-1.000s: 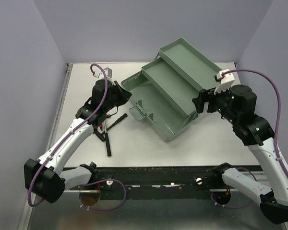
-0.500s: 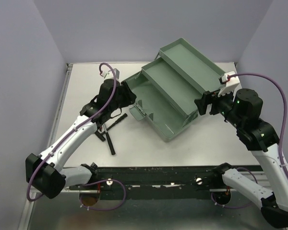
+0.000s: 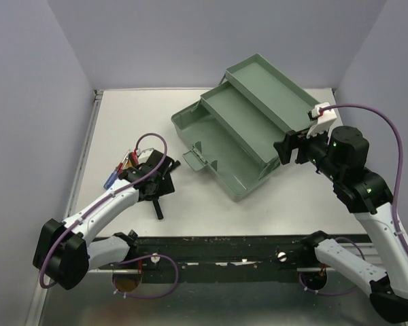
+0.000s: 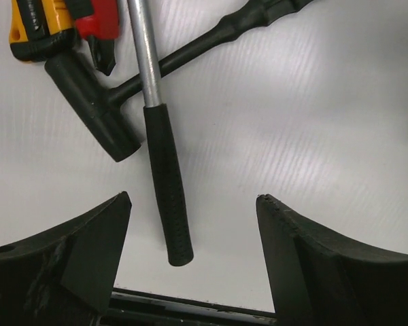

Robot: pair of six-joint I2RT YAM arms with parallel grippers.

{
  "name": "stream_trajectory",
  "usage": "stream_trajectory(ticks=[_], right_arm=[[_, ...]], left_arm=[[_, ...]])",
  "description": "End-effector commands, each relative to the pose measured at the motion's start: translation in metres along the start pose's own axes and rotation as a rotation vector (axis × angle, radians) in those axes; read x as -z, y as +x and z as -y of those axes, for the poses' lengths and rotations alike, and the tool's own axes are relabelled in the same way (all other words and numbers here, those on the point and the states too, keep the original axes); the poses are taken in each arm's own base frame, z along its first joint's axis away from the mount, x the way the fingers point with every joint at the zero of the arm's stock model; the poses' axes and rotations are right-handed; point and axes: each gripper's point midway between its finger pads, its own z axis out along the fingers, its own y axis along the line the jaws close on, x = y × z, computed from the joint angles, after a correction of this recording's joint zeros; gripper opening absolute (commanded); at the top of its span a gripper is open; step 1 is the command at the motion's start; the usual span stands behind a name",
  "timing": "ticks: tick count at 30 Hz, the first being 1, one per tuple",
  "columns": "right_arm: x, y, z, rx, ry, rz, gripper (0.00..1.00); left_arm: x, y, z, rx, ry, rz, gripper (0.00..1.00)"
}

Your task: Pack the tool kit

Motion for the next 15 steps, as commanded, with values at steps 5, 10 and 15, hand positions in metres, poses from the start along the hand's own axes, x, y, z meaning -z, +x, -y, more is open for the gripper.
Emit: stream_trajectory(ticks=[5,10,15], right_arm=[[0.005,-0.001,0.000,-0.003,0.001,0.026,0.89],[0.003,-0.002,0.000,-0.004,0.002,0.024,0.89],[0.002,0.001,0.003,0.000,0.018,0.015,0.89]], left_arm=[[-0.032,0.022,-0.019,0.045,-0.099,-0.025,0.79],[-0.053,0.034,-0.003,0.071,-0.042,-0.070,0.72],[-0.064,0.041,-0.001,0.108,-0.024,-0.061,0.57]])
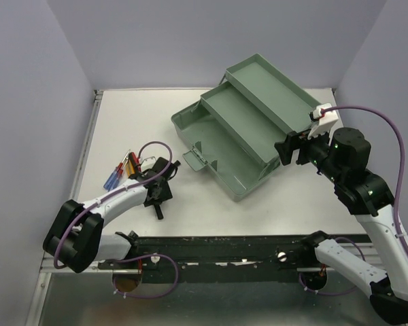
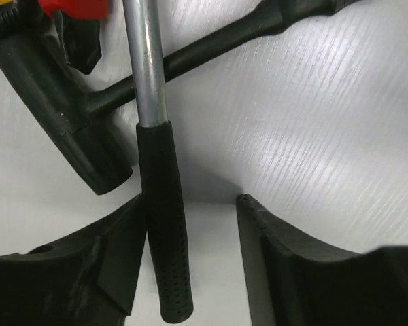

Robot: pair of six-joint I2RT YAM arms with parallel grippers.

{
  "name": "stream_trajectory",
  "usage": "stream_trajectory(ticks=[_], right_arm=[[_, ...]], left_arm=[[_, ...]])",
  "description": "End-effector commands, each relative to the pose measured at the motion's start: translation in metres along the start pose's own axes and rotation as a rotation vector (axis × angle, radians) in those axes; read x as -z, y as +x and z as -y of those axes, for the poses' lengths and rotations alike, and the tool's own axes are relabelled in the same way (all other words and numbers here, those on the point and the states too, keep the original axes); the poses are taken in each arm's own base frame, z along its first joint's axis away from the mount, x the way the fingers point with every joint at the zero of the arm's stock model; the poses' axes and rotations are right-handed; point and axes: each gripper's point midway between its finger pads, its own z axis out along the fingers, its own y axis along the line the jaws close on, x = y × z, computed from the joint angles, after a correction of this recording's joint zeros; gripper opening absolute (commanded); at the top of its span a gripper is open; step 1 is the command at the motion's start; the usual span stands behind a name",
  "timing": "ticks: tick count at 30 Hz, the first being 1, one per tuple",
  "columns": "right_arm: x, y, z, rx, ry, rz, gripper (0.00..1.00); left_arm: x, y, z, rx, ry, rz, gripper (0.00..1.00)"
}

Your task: Pack the tool kit

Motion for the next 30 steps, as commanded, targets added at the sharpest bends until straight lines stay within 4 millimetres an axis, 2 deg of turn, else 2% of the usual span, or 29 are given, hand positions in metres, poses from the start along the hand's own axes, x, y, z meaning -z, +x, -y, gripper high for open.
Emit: stream_trajectory(ticks=[1,5,9,14,17,21,25,28,30], right_arm=[[-0.001,0.001,0.003,-0.001,0.018,0.005,0.89],[-0.002,0.001,0.005,0.000,0.028,0.002,0.89],[-0.005,0.003,0.006,0.003,0.031,-0.009,0.89],[-0.007,0.004,0.007,0.003,0.039,-0.019,0.89],[-0.007,0.004,0.008,0.006,0.045,-0.020,0.89],[-0.007,0.004,0.009,0.003,0.052,-0.020,0.89],[-0.007,0.005,0.008,0.005,0.044,-0.023,0.89],[-0.006,0.004,0.005,-0.001,0.030,-0.022,0.89],[-0.005,0.005,0.004,-0.009,0.026,-0.022,0.89]], left_arm=[[-0.012,0.002,0.013,0.068,0.068,0.017,0.51],[-0.007,-0.004,0.011,0.064,0.065,0.050,0.22],[0.008,-0.018,0.012,0.042,0.086,0.106,0.00],[0.046,-0.046,0.022,0.023,0.151,0.186,0.00],[0.083,-0.068,0.038,0.057,0.268,0.255,0.00],[0.120,-0.096,0.061,0.073,0.376,0.315,0.00],[0.145,-0.115,0.102,0.060,0.500,0.293,0.00],[0.164,-0.130,0.146,0.066,0.654,0.282,0.00],[0.171,-0.139,0.170,0.061,0.699,0.276,0.00]])
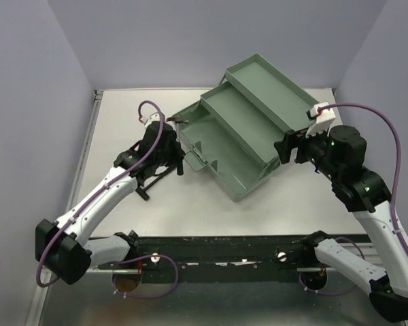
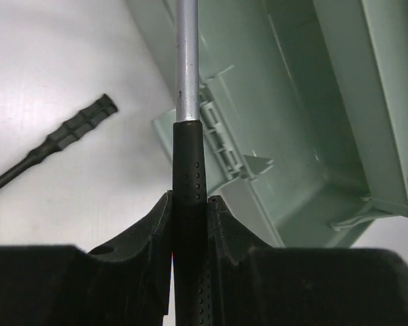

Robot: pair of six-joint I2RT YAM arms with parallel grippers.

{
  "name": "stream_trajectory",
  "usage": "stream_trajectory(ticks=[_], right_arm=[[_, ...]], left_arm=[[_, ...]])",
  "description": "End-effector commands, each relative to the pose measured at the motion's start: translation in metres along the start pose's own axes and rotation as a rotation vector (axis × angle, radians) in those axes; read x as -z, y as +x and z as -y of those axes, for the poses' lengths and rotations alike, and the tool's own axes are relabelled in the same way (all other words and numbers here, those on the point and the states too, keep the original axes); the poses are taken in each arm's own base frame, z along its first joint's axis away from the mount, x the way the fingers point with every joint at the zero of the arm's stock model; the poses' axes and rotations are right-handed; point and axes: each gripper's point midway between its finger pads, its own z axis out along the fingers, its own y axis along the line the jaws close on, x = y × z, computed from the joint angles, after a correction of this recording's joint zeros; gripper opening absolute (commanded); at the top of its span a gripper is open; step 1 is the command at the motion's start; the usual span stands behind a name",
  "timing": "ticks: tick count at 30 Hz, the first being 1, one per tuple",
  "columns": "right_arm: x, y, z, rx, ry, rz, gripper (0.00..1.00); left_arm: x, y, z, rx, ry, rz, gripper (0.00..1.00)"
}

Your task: Pack the tool kit

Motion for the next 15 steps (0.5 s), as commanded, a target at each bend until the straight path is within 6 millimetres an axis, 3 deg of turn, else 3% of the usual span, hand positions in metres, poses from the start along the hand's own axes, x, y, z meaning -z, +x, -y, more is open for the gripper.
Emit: stream_trajectory(ticks=[1,7,15], right_arm=[[0.003,0.000,-0.001,-0.011,-0.004,0.003,0.89],[0.007,0.002,0.001,-0.011,0.005,0.014,0.89],[0.012,0.001,0.006,-0.004,0.026,0.033,0.89]], left_arm=[[-0.013,-0.015,0.077,0.024,0.217,-0.037,0.00],[-0.031,-0.018,0.119,0.065,0.245,-0.059,0.00],[-0.059,0.001,0.119,0.101,0.167,-0.074,0.00]])
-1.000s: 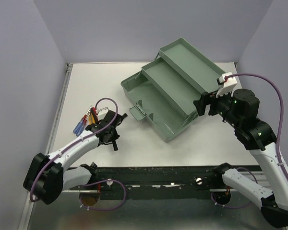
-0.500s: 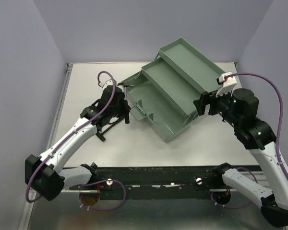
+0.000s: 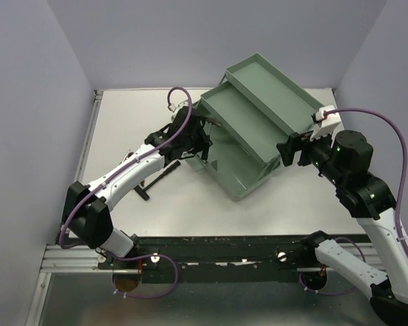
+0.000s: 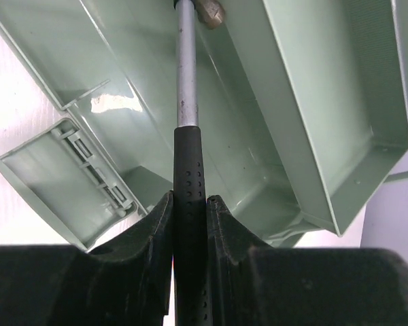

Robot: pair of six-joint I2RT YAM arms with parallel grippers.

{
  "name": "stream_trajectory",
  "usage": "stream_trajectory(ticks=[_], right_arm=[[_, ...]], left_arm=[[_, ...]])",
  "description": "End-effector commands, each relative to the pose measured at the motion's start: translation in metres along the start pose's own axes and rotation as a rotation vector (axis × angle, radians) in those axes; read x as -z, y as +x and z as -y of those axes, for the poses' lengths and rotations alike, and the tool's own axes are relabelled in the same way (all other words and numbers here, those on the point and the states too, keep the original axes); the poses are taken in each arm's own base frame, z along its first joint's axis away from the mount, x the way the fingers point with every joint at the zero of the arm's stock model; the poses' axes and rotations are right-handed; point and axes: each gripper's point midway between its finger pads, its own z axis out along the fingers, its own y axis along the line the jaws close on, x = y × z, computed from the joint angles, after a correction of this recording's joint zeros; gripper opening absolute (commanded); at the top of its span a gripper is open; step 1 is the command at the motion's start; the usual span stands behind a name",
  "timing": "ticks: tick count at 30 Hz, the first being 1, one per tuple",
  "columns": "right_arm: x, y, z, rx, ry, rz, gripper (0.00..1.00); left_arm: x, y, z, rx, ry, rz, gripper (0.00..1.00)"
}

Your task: Pack the tool kit

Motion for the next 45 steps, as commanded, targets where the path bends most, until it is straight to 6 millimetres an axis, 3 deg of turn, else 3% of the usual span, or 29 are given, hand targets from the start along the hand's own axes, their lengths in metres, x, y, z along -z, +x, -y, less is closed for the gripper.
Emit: stream_trajectory(ticks=[1,7,13,19,24,30,37,45], right_arm=[[0.003,0.005,0.005,-0.001,0.025,0.002,0.89],[0.003,0.007,0.004,0.000,0.022,0.004,0.89],[0.006,0.005,0.003,-0.004,0.014,0.013,0.89],[0.011,0.002,0.004,0.000,0.015,0.028,0.89],[0.012,0.002,0.003,-0.002,0.012,0.028,0.89],[0.009,0.004,0.002,-0.004,0.006,0.017,0.89],[0.007,0.005,0.002,-0.003,0.006,0.009,0.89],[0.008,0.004,0.003,-0.005,0.014,0.013,0.89]], left_arm=[[-0.013,-0.005,0.019,0.041,0.028,0.048,0.00],[-0.031,0.004,0.031,0.025,0.000,0.064,0.00],[-0.065,0.011,0.030,0.032,-0.073,0.081,0.00],[-0.090,0.029,0.035,-0.012,-0.109,0.068,0.00],[-0.099,0.051,0.037,-0.041,-0.098,0.012,0.02],[-0.098,0.066,0.046,-0.073,-0.066,-0.009,0.26],[-0.096,0.070,0.055,-0.082,-0.040,-0.012,0.62],[-0.083,0.049,0.072,-0.146,-0.018,0.054,0.75]])
